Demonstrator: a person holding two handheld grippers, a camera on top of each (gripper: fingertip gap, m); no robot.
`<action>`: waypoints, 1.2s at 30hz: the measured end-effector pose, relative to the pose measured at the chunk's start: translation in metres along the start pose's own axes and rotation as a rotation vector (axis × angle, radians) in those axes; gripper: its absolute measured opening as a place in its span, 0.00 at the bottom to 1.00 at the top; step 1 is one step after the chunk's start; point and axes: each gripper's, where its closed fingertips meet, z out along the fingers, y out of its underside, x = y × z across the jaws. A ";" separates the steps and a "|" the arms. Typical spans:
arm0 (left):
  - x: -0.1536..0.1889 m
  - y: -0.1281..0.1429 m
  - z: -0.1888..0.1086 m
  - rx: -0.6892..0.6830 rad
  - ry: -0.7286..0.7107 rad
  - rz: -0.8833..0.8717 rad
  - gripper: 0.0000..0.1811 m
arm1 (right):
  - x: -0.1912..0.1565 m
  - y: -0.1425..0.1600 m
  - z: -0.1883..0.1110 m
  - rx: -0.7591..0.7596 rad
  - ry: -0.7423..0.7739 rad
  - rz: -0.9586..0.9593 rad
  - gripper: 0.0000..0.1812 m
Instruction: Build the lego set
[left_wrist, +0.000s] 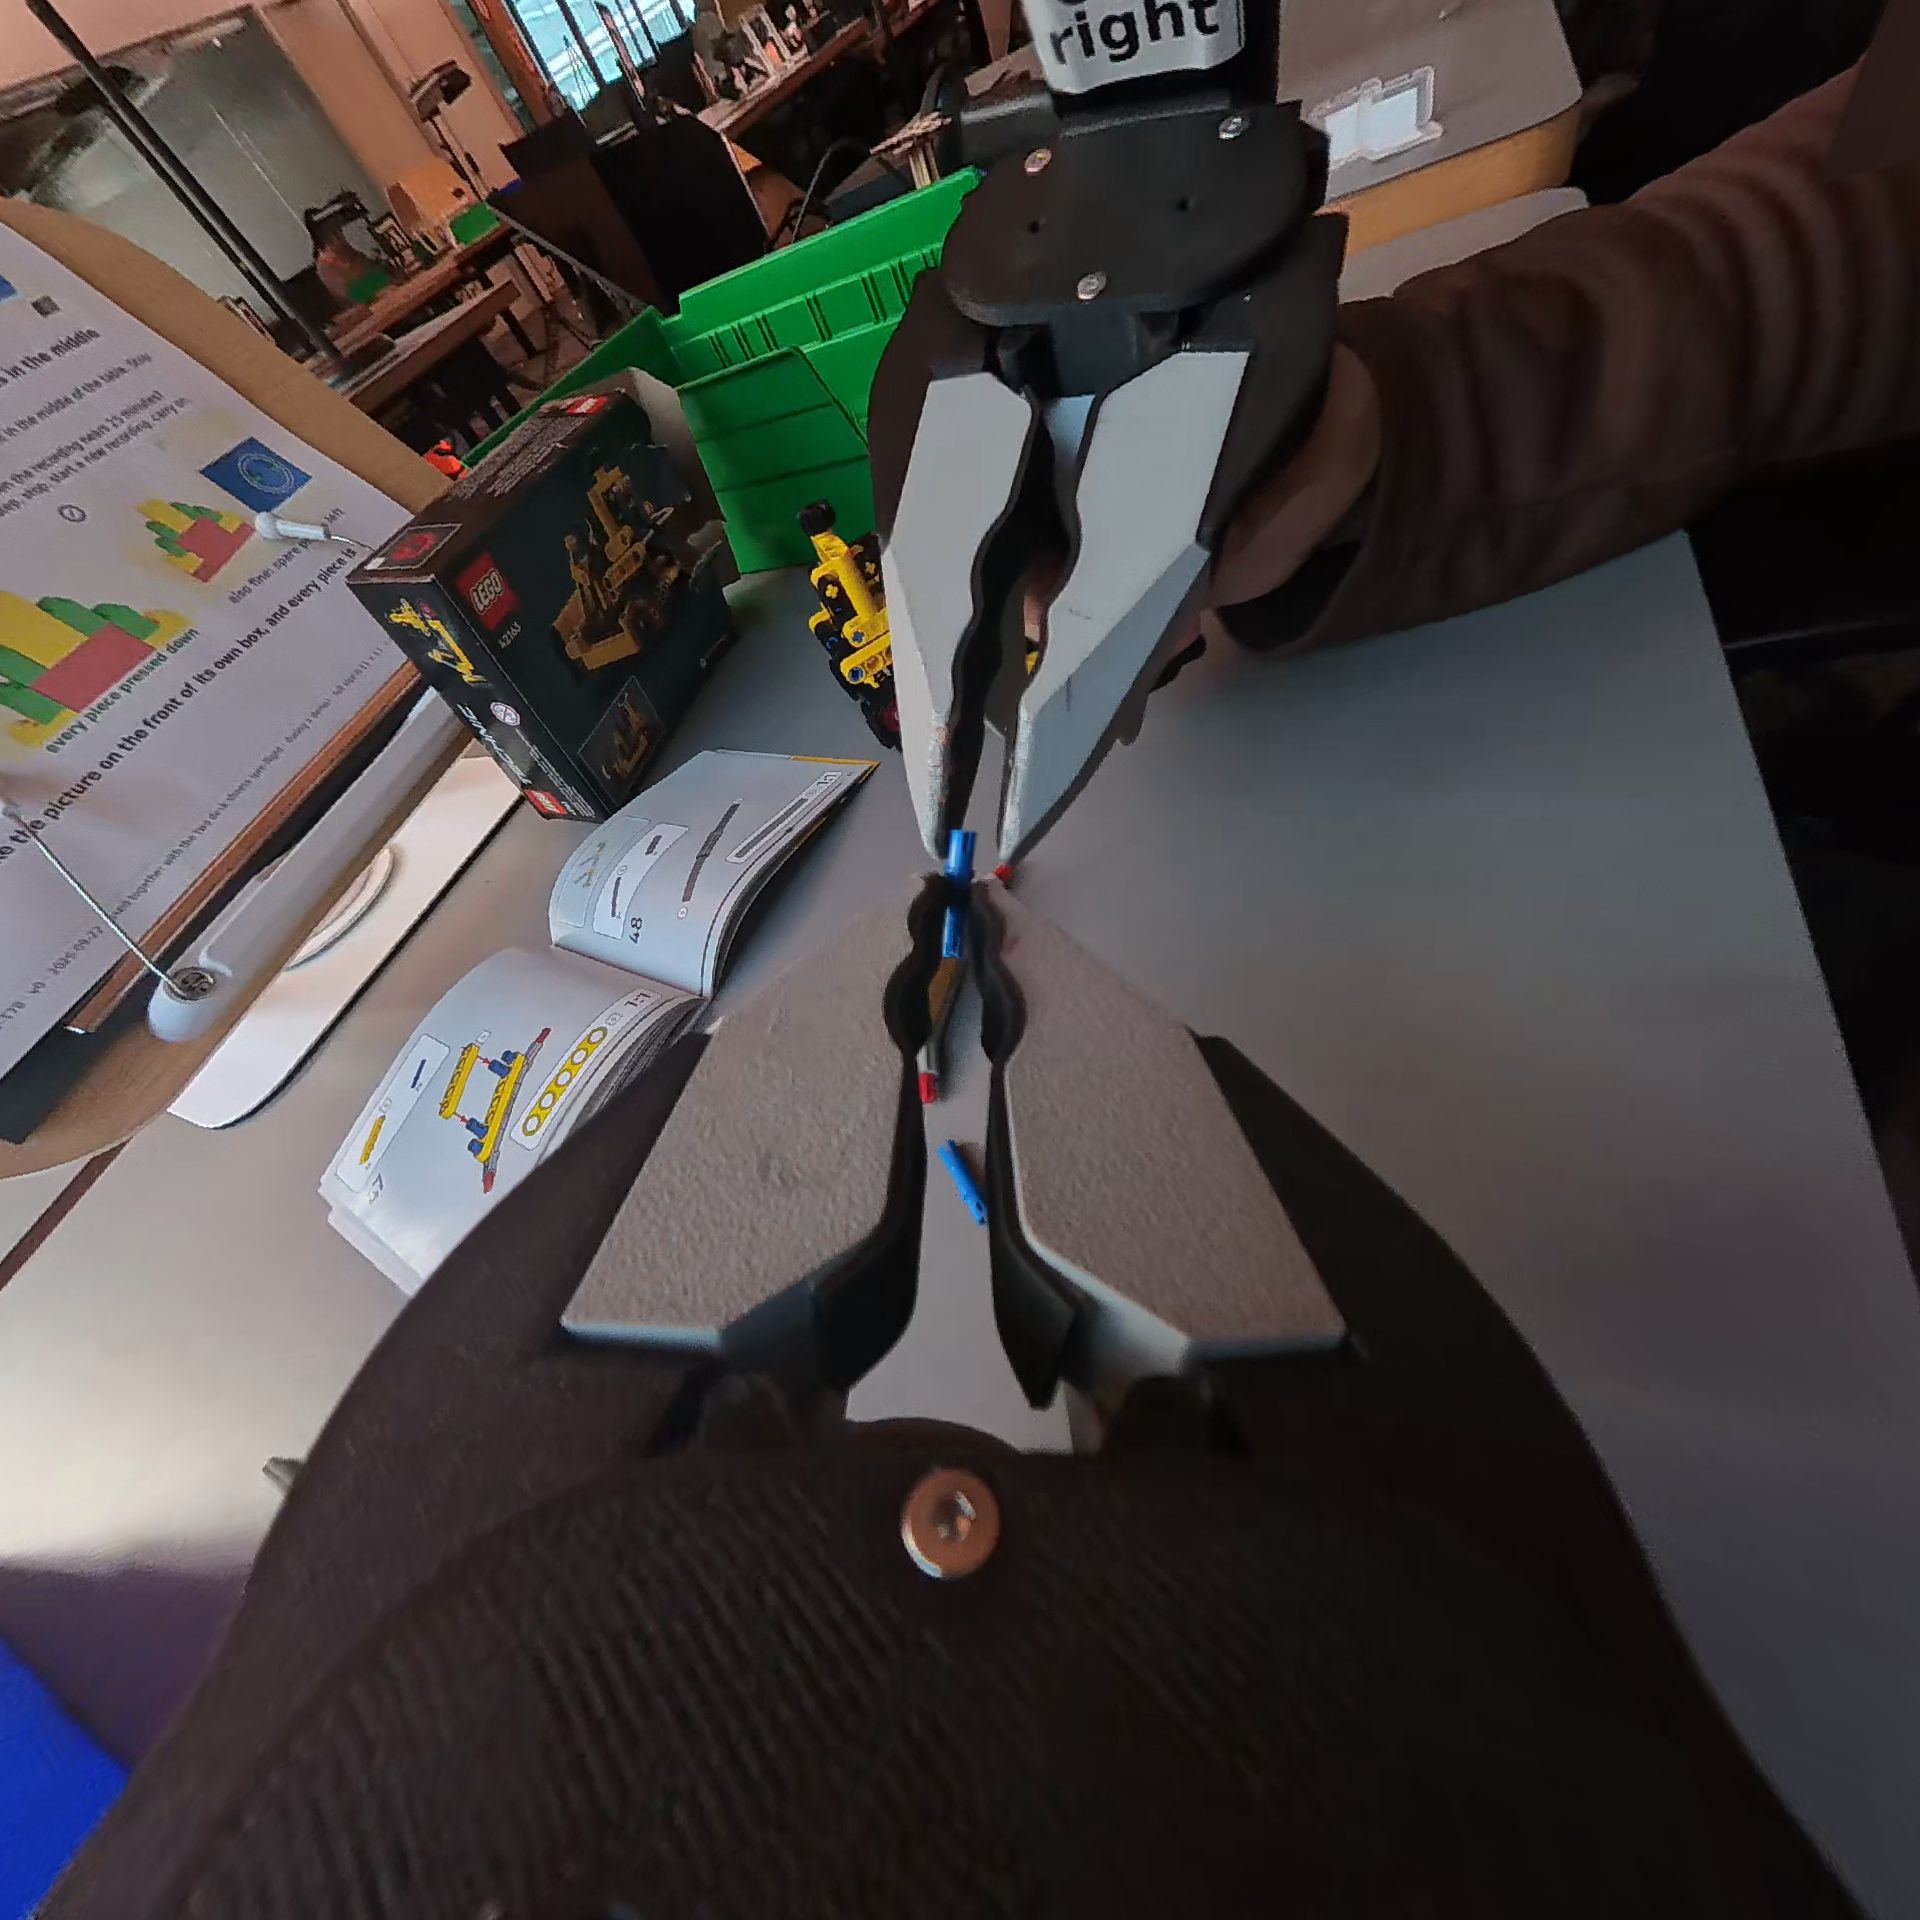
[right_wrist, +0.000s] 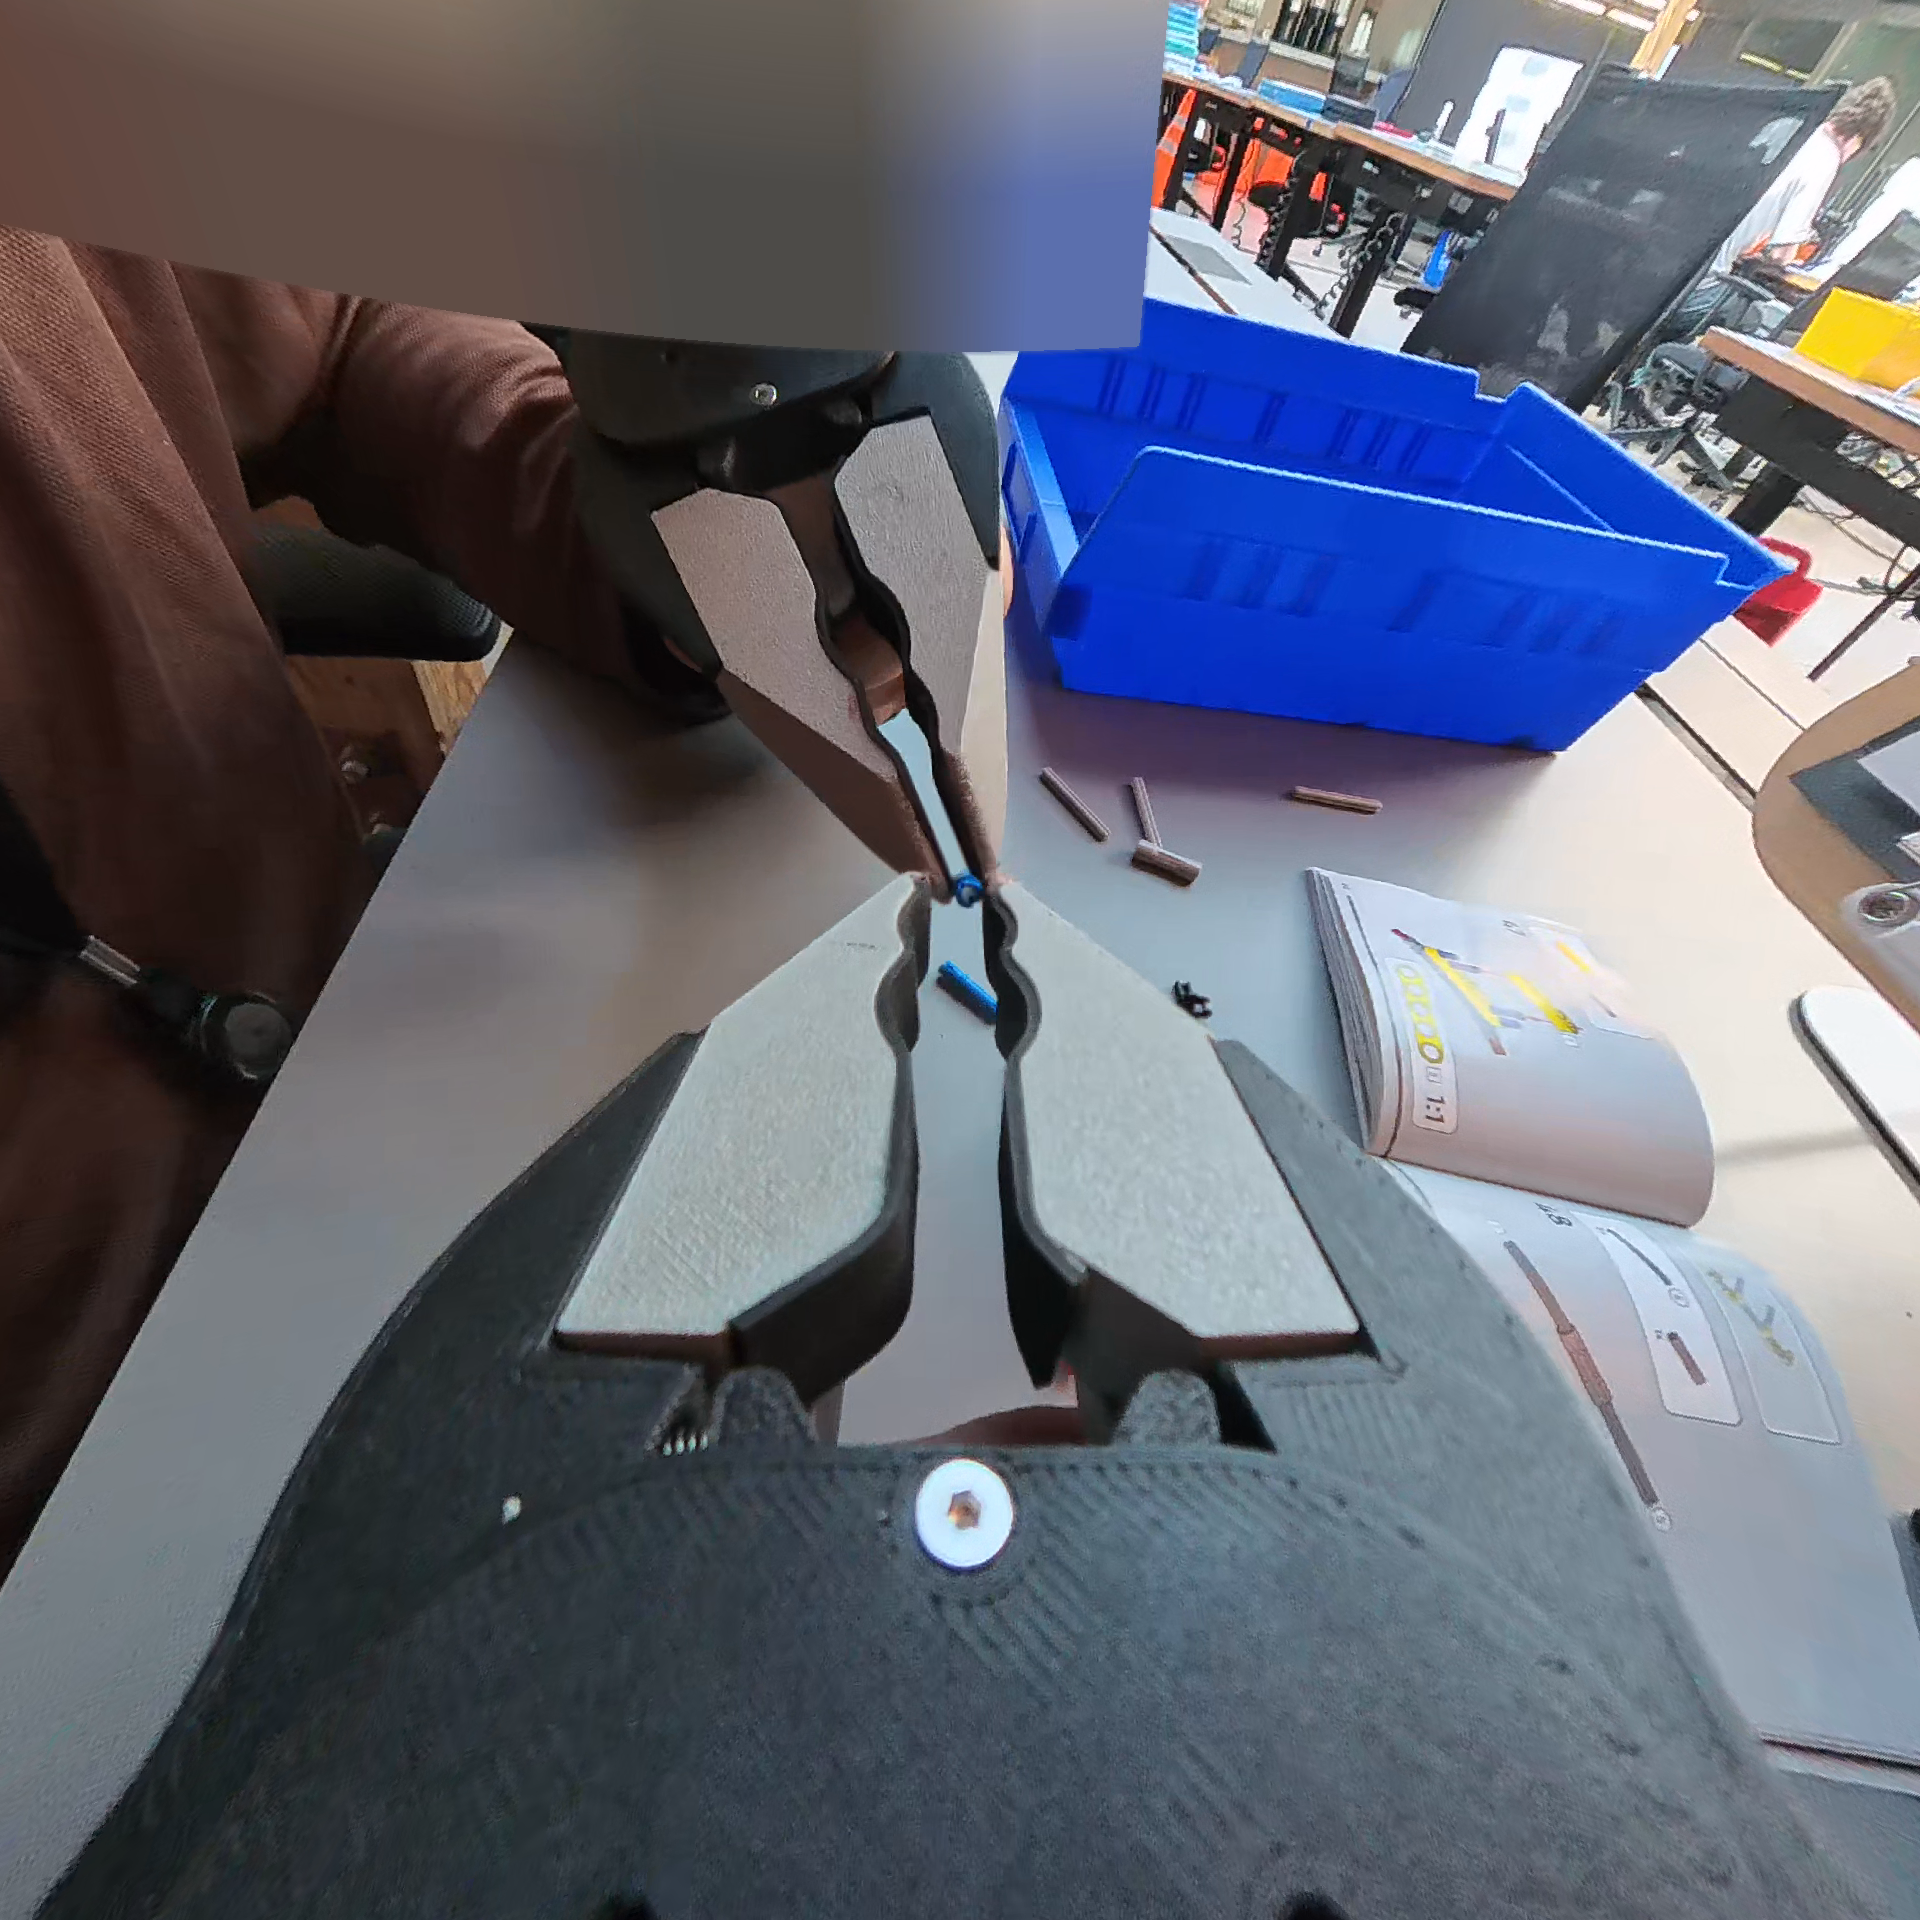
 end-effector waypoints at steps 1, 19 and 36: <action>0.000 0.000 0.000 -0.004 -0.002 0.009 0.00 | 0.000 0.001 0.001 -0.002 0.001 0.005 0.03; -0.001 0.003 0.002 -0.005 0.039 -0.105 0.05 | 0.003 -0.013 -0.006 0.042 0.057 -0.071 0.01; -0.003 -0.009 -0.009 0.075 0.102 -0.174 0.00 | 0.001 0.002 -0.003 -0.033 0.045 -0.105 0.00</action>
